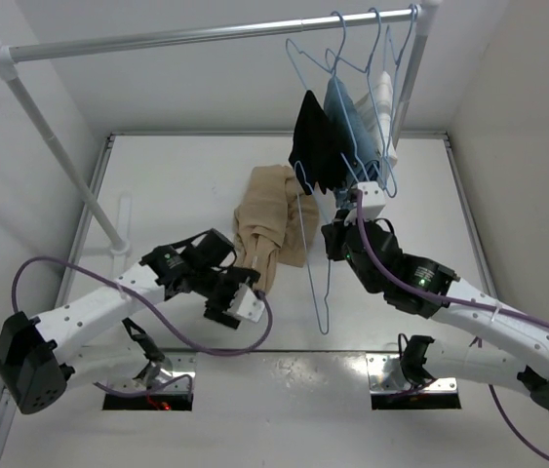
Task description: Place the t-shirt on the hanger
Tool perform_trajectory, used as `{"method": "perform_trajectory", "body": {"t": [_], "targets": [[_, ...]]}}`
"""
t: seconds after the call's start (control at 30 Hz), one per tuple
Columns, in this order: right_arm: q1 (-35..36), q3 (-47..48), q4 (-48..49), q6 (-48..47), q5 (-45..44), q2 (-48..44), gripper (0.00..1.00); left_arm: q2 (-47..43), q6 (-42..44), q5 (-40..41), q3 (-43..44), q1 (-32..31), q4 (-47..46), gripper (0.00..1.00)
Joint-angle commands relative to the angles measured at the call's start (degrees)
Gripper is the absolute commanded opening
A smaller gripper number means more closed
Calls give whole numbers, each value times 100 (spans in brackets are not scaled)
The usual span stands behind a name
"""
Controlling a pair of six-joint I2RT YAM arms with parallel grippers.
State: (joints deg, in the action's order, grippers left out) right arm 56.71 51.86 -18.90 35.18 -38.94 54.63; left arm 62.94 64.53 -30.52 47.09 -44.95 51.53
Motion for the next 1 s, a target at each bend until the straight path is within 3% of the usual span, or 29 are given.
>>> {"method": "perform_trajectory", "body": {"t": [0.0,0.07,0.1,0.17,0.2,0.3,0.43,0.63,0.97], "targets": [[-11,9,9,68,-44,-67,0,-124,-2252,62,143,415,-2624,76],[42,-43,9,121,-44,-67,0,60,-2707,823,142,469,-3775,56],[42,-44,9,121,9,-67,0,452,-2831,1064,256,469,-3930,47],[42,-44,9,121,9,-67,0,955,-3095,1546,545,522,-3931,50],[42,-44,9,121,9,-119,0,1166,-3235,1689,782,522,-3931,58],[42,-96,-44,121,9,-172,0,1616,-3307,2041,776,522,-4193,71],[42,-210,8,121,9,-286,0,2125,-2913,2559,915,697,-4423,66],[42,-264,9,121,-44,-339,0,3136,-2621,2622,1794,1102,-3615,62],[42,-264,17,121,61,-339,0,3383,-2182,1971,1795,1155,-2991,58]]}}
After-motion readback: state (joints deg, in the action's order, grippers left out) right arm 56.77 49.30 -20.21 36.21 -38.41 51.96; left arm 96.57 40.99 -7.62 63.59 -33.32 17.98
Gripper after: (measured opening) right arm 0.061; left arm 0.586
